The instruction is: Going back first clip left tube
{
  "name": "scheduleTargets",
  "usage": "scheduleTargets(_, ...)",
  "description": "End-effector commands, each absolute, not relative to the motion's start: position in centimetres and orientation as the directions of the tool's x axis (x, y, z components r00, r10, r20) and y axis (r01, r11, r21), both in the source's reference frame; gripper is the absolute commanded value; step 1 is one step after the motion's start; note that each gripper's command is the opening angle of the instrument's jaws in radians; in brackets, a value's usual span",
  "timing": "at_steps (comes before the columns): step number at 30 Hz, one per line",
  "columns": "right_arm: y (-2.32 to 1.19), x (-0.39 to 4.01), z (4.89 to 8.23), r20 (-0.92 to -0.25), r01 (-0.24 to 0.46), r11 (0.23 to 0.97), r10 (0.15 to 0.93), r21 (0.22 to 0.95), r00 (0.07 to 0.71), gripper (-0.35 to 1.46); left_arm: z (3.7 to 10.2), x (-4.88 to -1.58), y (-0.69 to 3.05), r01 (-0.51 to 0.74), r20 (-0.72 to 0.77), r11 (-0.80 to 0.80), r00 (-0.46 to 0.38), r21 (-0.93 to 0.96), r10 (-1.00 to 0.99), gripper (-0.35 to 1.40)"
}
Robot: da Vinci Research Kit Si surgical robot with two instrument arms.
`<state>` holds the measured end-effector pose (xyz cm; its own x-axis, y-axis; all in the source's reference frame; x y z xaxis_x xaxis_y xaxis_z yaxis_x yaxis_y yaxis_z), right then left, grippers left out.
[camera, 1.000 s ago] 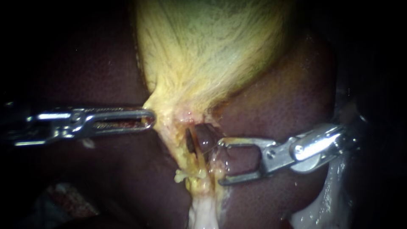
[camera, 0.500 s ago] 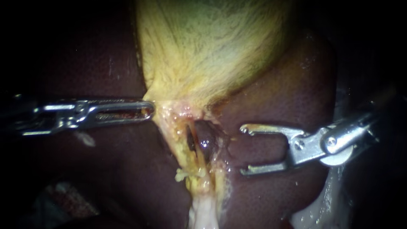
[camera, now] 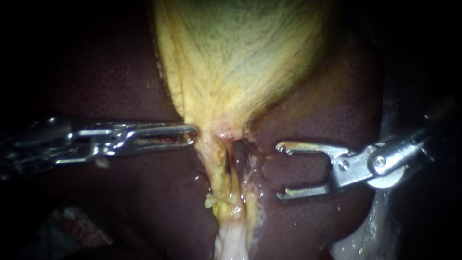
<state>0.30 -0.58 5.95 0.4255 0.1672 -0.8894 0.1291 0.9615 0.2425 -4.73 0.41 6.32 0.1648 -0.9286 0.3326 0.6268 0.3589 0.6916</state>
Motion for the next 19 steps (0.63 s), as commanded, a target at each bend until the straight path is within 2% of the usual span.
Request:
scheduleTargets(1, -0.58, 0.31, 5.94, -0.889, 0.128, 0.962, 0.168, 0.243, 0.425, 0.60, 6.34, -4.75, 0.41, 0.630, 0.331, 0.358, 0.166, 0.689, -0.929, -0.28)
scheduleTargets(19, -0.59, 0.30, 5.93, -0.890, 0.129, 0.962, 0.167, 0.242, 0.425, 0.60, 6.39, -4.80, 0.44, 0.628, 0.330, 0.358, 0.167, 0.690, -0.929, -0.28)
